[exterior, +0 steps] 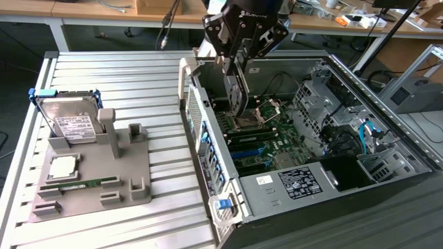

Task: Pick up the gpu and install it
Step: 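Pick up the gpu and move the gpu toward the slot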

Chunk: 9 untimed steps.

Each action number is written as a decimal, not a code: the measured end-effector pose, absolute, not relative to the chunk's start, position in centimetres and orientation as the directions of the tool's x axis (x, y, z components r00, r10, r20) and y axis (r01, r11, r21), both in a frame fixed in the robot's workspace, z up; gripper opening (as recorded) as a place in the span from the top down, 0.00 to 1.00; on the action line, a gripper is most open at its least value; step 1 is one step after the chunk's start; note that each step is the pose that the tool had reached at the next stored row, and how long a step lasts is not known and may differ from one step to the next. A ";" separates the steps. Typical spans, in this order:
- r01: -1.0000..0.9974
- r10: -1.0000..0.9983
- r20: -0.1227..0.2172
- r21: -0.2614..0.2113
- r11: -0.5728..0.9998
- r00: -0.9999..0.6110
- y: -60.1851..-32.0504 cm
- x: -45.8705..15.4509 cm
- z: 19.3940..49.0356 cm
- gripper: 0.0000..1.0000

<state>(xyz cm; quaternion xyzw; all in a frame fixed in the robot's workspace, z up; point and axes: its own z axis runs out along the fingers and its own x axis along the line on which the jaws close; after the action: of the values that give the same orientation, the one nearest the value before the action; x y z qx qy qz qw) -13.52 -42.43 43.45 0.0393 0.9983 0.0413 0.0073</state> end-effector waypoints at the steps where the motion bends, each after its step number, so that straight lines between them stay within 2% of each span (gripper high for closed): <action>1: 0.078 0.079 -0.011 0.083 0.993 -0.997 -42.4 -13.5 43.4 0.73; 9: 0.078 0.079 -0.011 0.083 0.994 -0.997 -42.4 -13.2 43.4 0.73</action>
<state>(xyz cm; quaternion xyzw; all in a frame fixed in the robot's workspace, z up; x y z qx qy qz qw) -13.25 -42.43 43.44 0.0393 0.9983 0.0413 0.0072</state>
